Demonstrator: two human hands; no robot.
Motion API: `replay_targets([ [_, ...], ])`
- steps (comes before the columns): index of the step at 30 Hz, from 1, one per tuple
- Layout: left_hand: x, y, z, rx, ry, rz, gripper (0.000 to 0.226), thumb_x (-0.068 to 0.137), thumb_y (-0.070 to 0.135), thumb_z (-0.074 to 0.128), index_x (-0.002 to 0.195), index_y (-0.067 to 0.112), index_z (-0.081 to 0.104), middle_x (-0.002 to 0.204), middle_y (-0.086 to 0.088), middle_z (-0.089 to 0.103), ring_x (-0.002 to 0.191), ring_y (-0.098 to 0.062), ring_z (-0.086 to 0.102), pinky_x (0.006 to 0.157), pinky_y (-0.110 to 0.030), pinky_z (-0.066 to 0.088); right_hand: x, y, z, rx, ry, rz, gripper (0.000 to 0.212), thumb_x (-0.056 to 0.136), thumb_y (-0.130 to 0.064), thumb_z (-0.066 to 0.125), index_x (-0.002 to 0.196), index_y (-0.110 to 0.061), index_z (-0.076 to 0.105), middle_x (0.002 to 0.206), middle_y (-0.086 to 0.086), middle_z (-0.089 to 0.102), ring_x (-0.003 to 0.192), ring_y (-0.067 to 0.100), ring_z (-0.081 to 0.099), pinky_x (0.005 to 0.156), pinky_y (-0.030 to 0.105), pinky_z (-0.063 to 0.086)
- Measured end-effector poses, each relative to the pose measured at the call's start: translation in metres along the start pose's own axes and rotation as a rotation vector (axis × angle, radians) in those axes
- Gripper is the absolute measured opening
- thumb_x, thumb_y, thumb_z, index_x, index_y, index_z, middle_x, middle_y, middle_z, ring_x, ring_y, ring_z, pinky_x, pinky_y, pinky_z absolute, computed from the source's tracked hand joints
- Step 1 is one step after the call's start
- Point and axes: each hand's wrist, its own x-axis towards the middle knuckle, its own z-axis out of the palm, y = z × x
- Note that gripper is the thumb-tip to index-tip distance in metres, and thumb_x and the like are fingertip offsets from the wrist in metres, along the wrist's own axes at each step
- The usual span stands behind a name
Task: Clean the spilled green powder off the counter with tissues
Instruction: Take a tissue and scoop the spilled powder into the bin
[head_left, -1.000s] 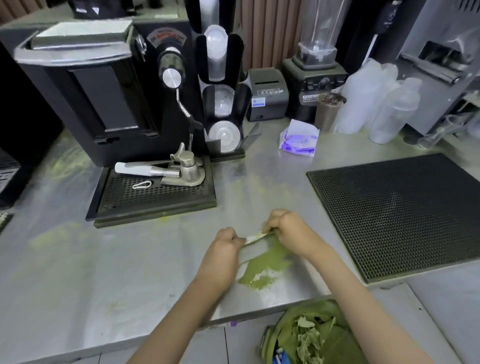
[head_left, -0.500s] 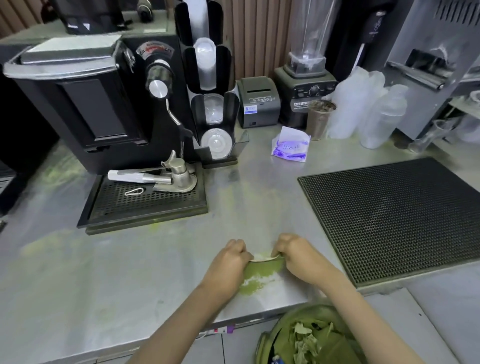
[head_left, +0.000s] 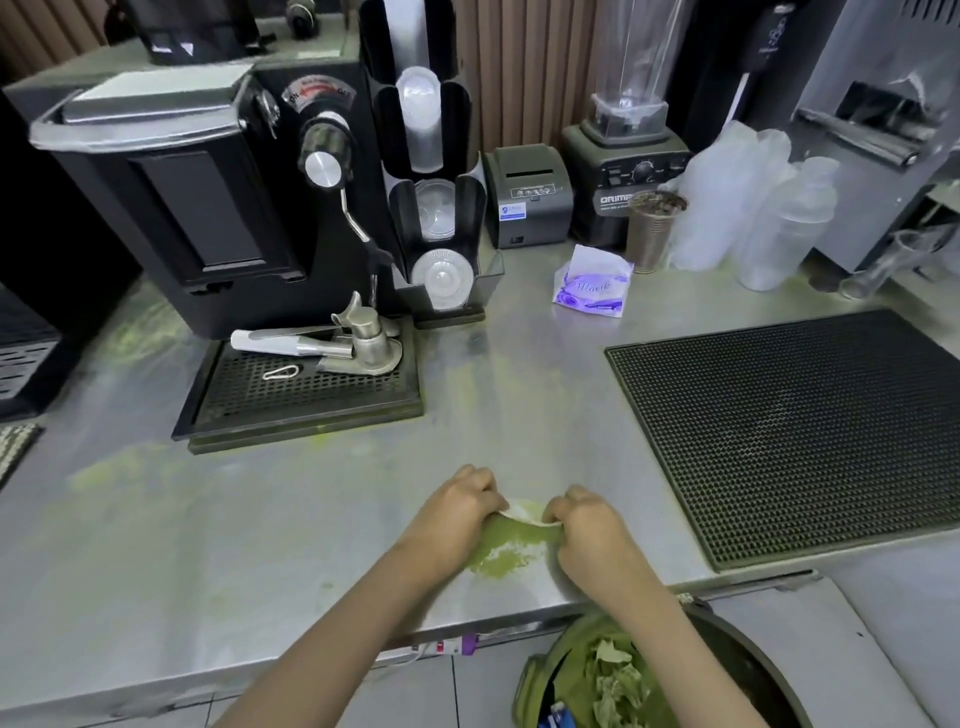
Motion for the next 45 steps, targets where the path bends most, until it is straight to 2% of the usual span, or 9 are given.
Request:
replay_targets([
  [4,-0.015,-0.007,-0.012,-0.154,0.138,-0.167,0.030,0.075,0.003,0.047,0.091,0.003,0.072,0.085,-0.014,0.062,0.085,-0.026,0.057,0.076,-0.013,0.035,0.021,-0.007,-0.017,0.069,-0.001,-0.096,0.039,0.077,0.009,0.046,0.102,-0.010,0.068,0.096,0.009,0.057,0.090,0.026,0.057,0.079,0.030,0.047],
  [8,-0.023,-0.011,-0.020,-0.135,0.306,-0.447,0.032,0.077,-0.012,0.047,0.095,0.001,0.070,0.085,-0.010,0.053,0.088,-0.028,0.055,0.072,-0.015,0.032,0.072,-0.025,-0.012,0.111,-0.057,-0.280,0.038,0.069,0.008,0.049,0.094,-0.008,0.073,0.085,0.015,0.059,0.086,0.027,0.057,0.077,0.029,0.046],
  [13,-0.050,0.013,-0.005,0.022,0.189,-0.635,0.036,0.081,-0.006,0.042,0.107,0.005,0.064,0.101,-0.013,0.051,0.097,-0.028,0.049,0.077,-0.029,0.041,0.086,-0.036,0.011,0.088,-0.251,-0.428,0.038,0.064,0.015,0.051,0.086,-0.006,0.075,0.086,0.014,0.065,0.086,0.028,0.061,0.079,0.027,0.048],
  [20,-0.040,0.069,0.017,-0.032,0.103,-0.623,0.037,0.075,-0.010,0.043,0.105,0.004,0.062,0.107,-0.012,0.046,0.078,-0.017,0.033,0.076,-0.026,0.042,0.060,0.008,-0.004,0.093,-0.222,-0.435,0.023,0.067,0.013,0.061,0.075,-0.004,0.074,0.081,0.012,0.066,0.080,0.023,0.059,0.073,0.018,0.040],
  [27,-0.057,0.063,0.001,-0.121,0.252,-0.594,0.029,0.079,-0.012,0.045,0.101,-0.002,0.062,0.098,-0.015,0.048,0.089,-0.030,0.051,0.077,-0.034,0.047,0.068,-0.014,-0.008,0.193,-0.133,-0.456,0.036,0.063,0.022,0.051,0.074,-0.003,0.074,0.077,0.008,0.060,0.078,0.013,0.051,0.069,0.014,0.038],
  [33,-0.082,0.042,0.002,-0.108,0.263,-0.763,0.026,0.080,-0.011,0.045,0.095,-0.006,0.065,0.095,-0.018,0.051,0.085,-0.033,0.053,0.069,-0.028,0.042,0.070,-0.049,0.021,0.104,-0.342,-0.469,0.031,0.076,0.011,0.048,0.093,-0.002,0.069,0.102,0.013,0.057,0.095,0.021,0.049,0.083,0.026,0.037],
  [36,-0.073,0.065,0.013,-0.177,0.213,-0.752,0.021,0.085,-0.003,0.044,0.099,-0.001,0.060,0.108,-0.018,0.049,0.095,-0.031,0.050,0.079,-0.031,0.043,0.068,-0.029,0.013,0.094,-0.348,-0.501,0.041,0.061,0.019,0.048,0.084,-0.005,0.073,0.091,0.010,0.060,0.086,0.018,0.052,0.077,0.019,0.038],
  [39,-0.054,0.091,0.025,-0.163,0.165,-0.676,0.025,0.087,-0.002,0.041,0.104,0.000,0.060,0.111,-0.014,0.047,0.080,-0.023,0.044,0.077,-0.025,0.042,0.063,-0.001,-0.003,0.068,-0.339,-0.467,0.038,0.061,0.019,0.051,0.077,-0.007,0.074,0.088,0.007,0.062,0.086,0.016,0.055,0.072,0.005,0.033],
  [45,-0.016,0.119,0.034,-0.141,0.078,-0.540,0.028,0.086,-0.005,0.045,0.110,-0.003,0.056,0.111,-0.012,0.043,0.073,-0.019,0.037,0.072,-0.025,0.040,0.061,0.039,-0.030,0.118,-0.268,-0.301,0.034,0.059,0.022,0.048,0.068,-0.002,0.072,0.076,0.000,0.058,0.078,0.017,0.056,0.075,0.022,0.043],
])
